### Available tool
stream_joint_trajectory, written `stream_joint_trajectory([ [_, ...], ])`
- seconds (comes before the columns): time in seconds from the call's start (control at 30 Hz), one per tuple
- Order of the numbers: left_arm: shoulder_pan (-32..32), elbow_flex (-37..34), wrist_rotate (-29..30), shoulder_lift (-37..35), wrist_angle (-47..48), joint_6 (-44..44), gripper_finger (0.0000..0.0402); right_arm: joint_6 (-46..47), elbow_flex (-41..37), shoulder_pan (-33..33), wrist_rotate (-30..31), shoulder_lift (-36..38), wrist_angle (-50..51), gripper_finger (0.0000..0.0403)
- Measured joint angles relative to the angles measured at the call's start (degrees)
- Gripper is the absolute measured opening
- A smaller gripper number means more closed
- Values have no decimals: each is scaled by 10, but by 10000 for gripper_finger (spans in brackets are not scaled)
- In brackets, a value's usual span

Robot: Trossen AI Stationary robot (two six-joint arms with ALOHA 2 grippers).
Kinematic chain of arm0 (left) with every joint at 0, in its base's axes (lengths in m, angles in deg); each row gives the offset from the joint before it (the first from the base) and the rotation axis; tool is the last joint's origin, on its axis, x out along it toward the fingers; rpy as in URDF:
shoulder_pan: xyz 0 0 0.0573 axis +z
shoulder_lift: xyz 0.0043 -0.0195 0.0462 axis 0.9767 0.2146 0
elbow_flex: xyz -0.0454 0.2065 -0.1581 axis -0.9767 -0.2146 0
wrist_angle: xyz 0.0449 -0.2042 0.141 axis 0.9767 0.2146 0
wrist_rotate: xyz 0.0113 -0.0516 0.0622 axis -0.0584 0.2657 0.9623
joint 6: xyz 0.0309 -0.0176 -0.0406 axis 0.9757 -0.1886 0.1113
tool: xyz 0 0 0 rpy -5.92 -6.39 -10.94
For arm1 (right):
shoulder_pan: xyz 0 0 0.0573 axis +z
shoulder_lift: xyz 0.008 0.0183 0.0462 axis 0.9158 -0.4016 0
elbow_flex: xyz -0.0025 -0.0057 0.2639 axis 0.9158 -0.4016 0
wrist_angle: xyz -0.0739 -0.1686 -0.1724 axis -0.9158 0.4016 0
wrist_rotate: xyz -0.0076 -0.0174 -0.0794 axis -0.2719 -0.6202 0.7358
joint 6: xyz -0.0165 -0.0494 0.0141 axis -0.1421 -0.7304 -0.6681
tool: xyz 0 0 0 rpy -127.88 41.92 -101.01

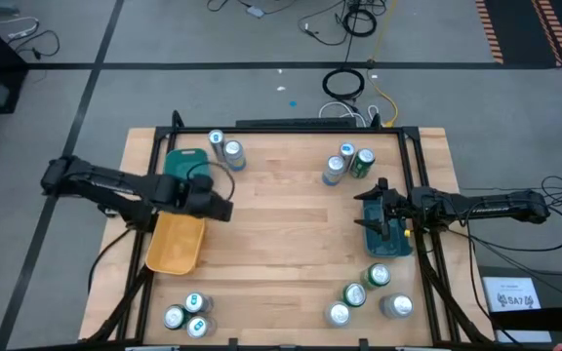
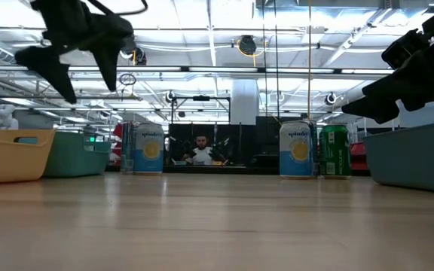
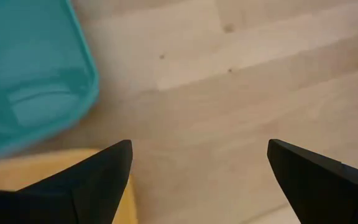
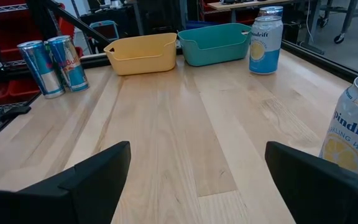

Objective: Sort soda cans
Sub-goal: Move the yellow bin to the center of the table

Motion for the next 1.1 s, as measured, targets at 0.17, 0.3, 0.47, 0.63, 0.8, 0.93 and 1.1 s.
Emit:
stream_joint_trajectory([
  [0.17,-91,0,11,5,48,-147,382,0,0,0,0,0,0,365],
  [0.3,-133,0,12,15,89,-219,382,0,0,0,0,0,0,365],
  [0.47,-137,0,0,17,107,-236,382,0,0,0,0,0,0,365],
  [0.63,-138,-16,-45,17,110,-237,382,0,0,0,0,0,0,365],
  [0.8,-136,-25,-47,18,96,-252,382,0,0,0,0,0,0,365],
  [0.93,-135,-42,-49,23,75,-252,382,0,0,0,0,0,0,365],
  [1.1,-134,-81,-79,35,15,-252,370,0,0,0,0,0,0,365],
])
